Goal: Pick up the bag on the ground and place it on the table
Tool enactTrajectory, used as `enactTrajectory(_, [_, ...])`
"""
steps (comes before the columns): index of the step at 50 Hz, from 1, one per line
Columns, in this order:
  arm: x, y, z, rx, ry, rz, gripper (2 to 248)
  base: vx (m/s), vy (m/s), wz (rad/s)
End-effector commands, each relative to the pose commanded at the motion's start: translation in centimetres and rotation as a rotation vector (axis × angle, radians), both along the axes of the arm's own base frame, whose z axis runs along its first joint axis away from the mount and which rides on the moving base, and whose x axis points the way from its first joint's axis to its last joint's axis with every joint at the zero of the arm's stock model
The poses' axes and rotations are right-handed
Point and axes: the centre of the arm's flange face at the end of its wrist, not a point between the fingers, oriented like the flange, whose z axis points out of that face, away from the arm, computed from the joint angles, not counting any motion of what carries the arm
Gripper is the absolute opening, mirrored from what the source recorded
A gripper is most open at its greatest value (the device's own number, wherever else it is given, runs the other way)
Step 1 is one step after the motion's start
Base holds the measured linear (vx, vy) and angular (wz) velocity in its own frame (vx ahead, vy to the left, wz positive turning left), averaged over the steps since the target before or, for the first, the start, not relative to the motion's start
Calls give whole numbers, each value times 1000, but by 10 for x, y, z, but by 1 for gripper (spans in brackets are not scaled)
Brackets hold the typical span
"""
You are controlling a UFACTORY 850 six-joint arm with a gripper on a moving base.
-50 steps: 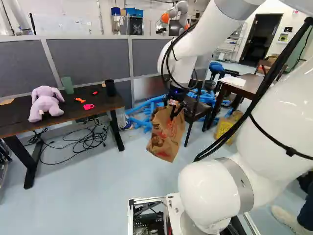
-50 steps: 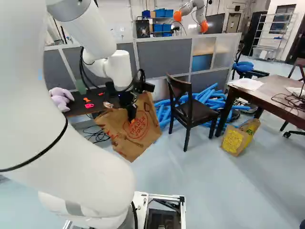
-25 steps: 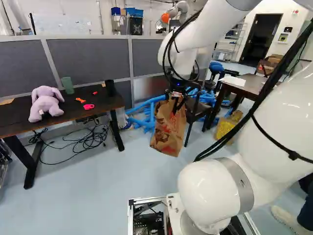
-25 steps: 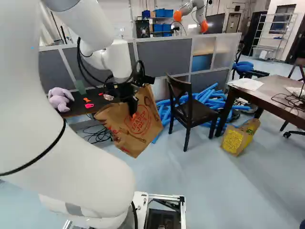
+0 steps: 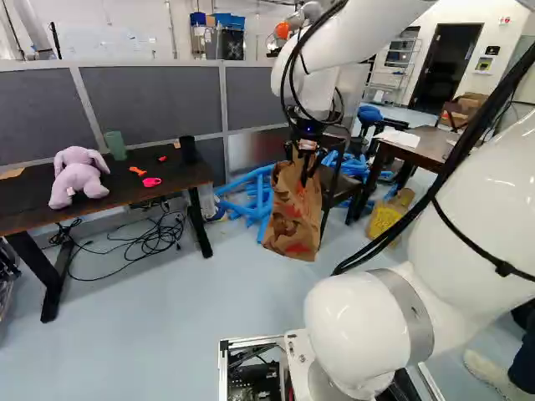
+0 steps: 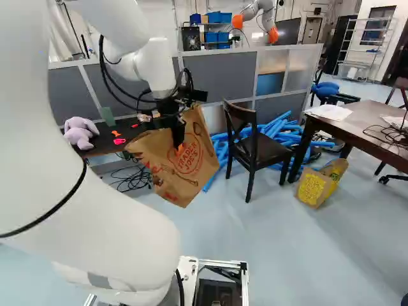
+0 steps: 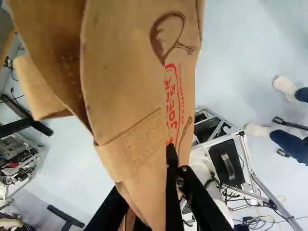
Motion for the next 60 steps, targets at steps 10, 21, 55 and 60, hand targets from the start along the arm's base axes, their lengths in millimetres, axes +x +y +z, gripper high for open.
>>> enactTrajectory(10, [0,-1,16,-12,27,4,22,0,0,0])
enactTrajectory(21, [1,-3,34,-23,54,8,22,0,0,0])
enactTrajectory(55, [12,-6,90,-41,42,6,22,0,0,0])
enactTrajectory(60, [15,-6,98,-40,27,5,22,0,0,0])
